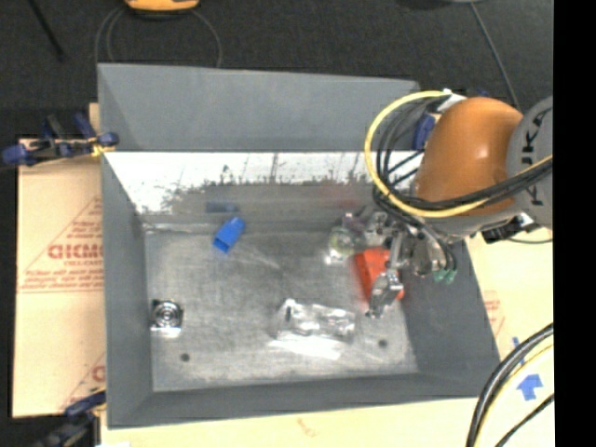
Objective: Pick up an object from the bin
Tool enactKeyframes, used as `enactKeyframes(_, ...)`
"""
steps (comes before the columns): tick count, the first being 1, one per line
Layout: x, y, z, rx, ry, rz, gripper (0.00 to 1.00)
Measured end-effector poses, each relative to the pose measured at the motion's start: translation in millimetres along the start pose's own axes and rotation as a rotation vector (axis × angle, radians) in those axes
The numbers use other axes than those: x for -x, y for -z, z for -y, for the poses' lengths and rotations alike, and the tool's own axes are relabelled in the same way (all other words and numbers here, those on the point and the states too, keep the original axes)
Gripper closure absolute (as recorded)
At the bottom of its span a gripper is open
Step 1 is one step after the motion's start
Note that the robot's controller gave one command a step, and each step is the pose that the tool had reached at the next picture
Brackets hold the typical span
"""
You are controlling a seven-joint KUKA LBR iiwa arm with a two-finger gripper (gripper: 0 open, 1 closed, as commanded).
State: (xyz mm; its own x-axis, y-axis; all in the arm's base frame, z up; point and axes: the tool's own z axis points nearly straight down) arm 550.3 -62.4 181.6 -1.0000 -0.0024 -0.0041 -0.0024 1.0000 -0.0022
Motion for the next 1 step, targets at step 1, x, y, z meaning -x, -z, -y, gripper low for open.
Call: enactKeyframes(1, -54.1, -78.5, -26.6, 0.003, 0.140, -0.011, 0.00)
